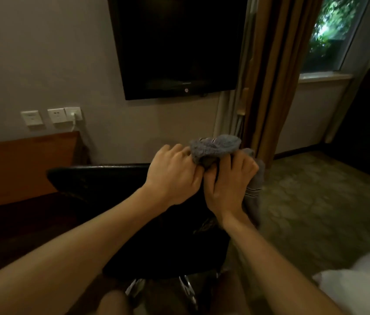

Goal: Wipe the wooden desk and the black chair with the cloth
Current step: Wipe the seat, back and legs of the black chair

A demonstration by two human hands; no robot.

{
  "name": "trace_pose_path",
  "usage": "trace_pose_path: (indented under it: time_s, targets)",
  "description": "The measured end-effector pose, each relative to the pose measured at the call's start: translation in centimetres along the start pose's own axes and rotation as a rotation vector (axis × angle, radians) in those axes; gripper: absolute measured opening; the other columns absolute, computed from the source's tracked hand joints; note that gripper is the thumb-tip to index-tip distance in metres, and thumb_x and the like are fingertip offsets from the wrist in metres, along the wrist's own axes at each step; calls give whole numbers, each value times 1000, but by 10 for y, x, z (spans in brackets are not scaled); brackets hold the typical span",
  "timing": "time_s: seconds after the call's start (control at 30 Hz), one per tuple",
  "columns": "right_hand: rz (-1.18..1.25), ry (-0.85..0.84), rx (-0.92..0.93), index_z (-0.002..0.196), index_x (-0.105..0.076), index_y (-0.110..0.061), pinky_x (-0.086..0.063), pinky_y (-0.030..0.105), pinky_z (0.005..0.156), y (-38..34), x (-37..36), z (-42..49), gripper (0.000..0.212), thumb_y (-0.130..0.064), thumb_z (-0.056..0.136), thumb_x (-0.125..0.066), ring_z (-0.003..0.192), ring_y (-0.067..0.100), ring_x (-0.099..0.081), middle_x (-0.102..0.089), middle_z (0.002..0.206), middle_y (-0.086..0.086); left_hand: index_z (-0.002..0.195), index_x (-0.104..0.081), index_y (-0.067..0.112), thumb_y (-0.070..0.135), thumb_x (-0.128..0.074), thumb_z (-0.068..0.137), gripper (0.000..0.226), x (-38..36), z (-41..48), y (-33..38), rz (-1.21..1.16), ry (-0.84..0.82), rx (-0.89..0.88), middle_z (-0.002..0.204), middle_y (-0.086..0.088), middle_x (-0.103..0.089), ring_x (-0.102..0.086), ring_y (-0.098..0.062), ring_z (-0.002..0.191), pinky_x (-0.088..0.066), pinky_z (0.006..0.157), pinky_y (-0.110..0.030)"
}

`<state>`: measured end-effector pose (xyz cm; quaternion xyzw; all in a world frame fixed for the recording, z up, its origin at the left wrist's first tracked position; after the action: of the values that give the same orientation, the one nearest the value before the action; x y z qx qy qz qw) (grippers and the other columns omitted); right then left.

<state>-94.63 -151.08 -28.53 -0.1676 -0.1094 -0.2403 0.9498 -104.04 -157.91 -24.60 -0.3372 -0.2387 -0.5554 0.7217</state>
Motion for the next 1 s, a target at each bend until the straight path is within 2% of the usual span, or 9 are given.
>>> trace_pose_path:
  time_s: [0.17, 0.3, 0.4, 0.5, 0.6, 0.67, 0.77, 0.9, 1.0]
  targets:
    - [-33, -212, 10, 119, -48, -8, -35, 51, 92, 12, 7, -6, 33, -31, 97, -42, 100, 37, -47, -54, 109, 21, 84, -67, 14, 34, -28, 94, 46, -5, 3, 12, 32, -166, 38, 84, -7, -67, -58, -30, 77, -30, 67, -36]
    - [-93, -149, 80, 120, -48, -5, -36, 50, 92, 15, 5, -10, 35, -30, 97, -42, 100, 39, -51, -56, 110, 23, 91, -66, 16, 37, -24, 94, 47, -6, -5, 15, 124, -71, 69, 91, -7, -69, -60, -29, 84, -34, 71, -37]
    - [-103, -47, 88, 120, -48, -3, -29, 46, 95, 10, 6, -14, 34, -28, 98, -43, 104, 37, -45, -56, 113, 26, 106, -62, 17, 36, -24, 99, 44, -6, -16, 16, 195, -57, 131, 106, -7, -67, -60, -28, 99, -39, 83, -40]
    - [-101, -115, 36, 126, -51, 0, -28, 47, 102, 7, 5, -20, 42, -31, 101, -37, 113, 39, -44, -53, 124, 25, 116, -57, 19, 35, -24, 100, 40, -8, -30, 22, 233, -69, 163, 116, -6, -62, -55, -28, 107, -37, 90, -41]
    - [-63, -202, 48, 132, -49, -2, -28, 50, 108, 8, 7, -25, 49, -35, 101, -30, 123, 41, -43, -51, 133, 24, 119, -55, 19, 36, -26, 102, 38, -7, -36, 19, 160, -111, 139, 120, -6, -60, -55, -28, 110, -36, 93, -41]
    - [-51, -173, 75, 135, -48, -6, -26, 51, 111, 9, 11, -21, 48, -36, 101, -32, 130, 38, -39, -49, 138, 21, 120, -54, 21, 38, -27, 104, 36, 0, -31, 10, 90, -139, 123, 123, -4, -61, -56, -26, 112, -37, 93, -41]
    - [-43, -97, 56, 137, -48, -9, -18, 53, 116, 10, 7, -25, 45, -36, 101, -42, 137, 33, -29, -47, 143, 20, 119, -55, 24, 41, -28, 104, 36, 7, -36, -6, 104, -121, 118, 119, -2, -64, -60, -25, 108, -39, 90, -42]
    - [13, -42, 57, 140, -43, -10, -17, 60, 118, -5, 0, -38, 46, -34, 101, -43, 141, 35, -27, -44, 147, 22, 108, -59, 20, 40, -30, 104, 36, 19, -66, -46, 105, -29, 205, 104, -1, -65, -60, -24, 95, -36, 83, -38]
    - [27, -56, 150, 146, -38, -8, -15, 63, 118, -30, -8, -42, 52, -31, 100, -44, 144, 36, -22, -40, 150, 22, 106, -60, 21, 47, -22, 103, 46, 29, -89, -82, 156, -35, 276, 102, 0, -66, -60, -22, 94, -38, 90, -38]
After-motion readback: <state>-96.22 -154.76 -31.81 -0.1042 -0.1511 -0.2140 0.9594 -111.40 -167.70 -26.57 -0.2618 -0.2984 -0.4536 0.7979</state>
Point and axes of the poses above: each hand's wrist, its own z-axis towards the middle knuckle, its own x-axis out of the back of the hand, y = z × x, the point moved 7 cm from there along z, towards the middle knuckle
